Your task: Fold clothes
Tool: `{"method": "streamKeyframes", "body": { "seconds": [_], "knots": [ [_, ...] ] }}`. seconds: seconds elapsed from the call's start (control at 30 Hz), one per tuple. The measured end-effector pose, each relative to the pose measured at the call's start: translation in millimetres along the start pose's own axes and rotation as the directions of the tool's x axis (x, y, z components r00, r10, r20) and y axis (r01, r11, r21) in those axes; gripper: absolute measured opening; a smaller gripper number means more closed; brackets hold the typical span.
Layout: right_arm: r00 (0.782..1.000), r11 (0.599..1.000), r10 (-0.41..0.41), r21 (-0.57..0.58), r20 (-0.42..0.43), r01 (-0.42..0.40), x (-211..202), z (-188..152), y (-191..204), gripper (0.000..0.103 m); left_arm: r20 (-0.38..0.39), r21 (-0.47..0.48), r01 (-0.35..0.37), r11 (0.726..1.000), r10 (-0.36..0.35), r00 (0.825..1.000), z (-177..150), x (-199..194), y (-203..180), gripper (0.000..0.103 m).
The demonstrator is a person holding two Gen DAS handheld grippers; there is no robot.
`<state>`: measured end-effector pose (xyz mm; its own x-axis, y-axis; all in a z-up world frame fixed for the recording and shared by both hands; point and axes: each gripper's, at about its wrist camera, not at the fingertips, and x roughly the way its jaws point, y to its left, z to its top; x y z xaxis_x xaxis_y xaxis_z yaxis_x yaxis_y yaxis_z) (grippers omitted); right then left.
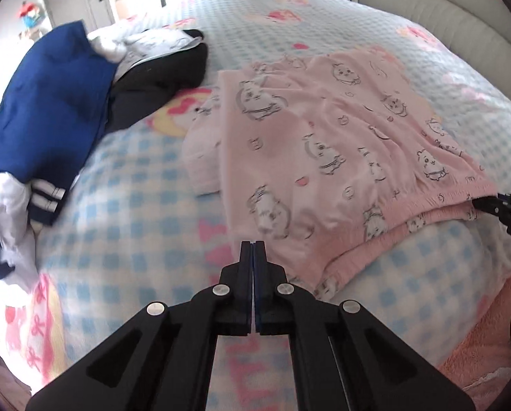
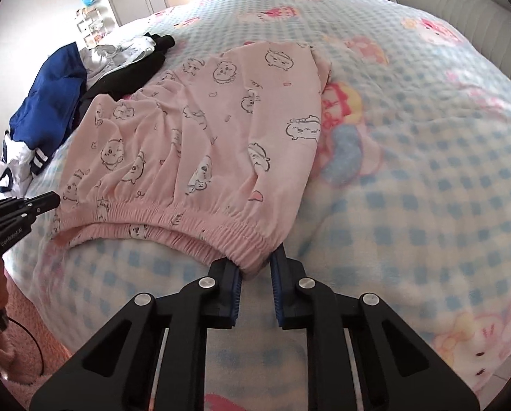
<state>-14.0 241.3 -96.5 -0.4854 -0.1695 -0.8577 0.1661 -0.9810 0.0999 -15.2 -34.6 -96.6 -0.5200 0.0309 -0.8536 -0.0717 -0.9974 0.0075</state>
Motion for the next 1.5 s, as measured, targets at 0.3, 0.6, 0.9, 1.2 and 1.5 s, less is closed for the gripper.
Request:
{"method": "streamKeyframes", "body": {
  "seconds": [0.3,0.6,0.9,1.2,1.5],
  "knots": [
    [0.997,0.997,0.047,0.07,-0.064,-0.043,17.7,-2.8,-12.2,0.016,0.002,0.314,-0.045,0.948,0.047,0.999,-12.5,21.0,-65.9,0.061],
    [0.998,0.998,0.033,0.053,-0.055,-0.03,14.9,1.2,-9.2,0.019,0.021,0.134,-0.067,0.989,0.065,0.998,-9.6,10.9,-34.8,0.018],
    [0.997,1.0,-0.003,0.031,-0.075,0.006,23.0,-4.7,0.3,0.031,-0.024,0.057,-0.007,0.998,0.008,1.0,-29.8,-8.0,-11.2,0.018],
    [0.997,0.993,0.077,0.091,-0.022,-0.074,-5.6,-3.5,-19.5,0.033,0.033,-0.165,0.201,0.966,-0.198,0.98,-33.5,-17.2,30.8,0.044],
    [0.993,0.98,0.107,0.177,-0.055,-0.095,33.6,25.3,-37.2,0.038,-0.04,-0.37,0.23,0.9,-0.263,0.964,-28.0,31.2,56.3,0.043]
  ]
}}
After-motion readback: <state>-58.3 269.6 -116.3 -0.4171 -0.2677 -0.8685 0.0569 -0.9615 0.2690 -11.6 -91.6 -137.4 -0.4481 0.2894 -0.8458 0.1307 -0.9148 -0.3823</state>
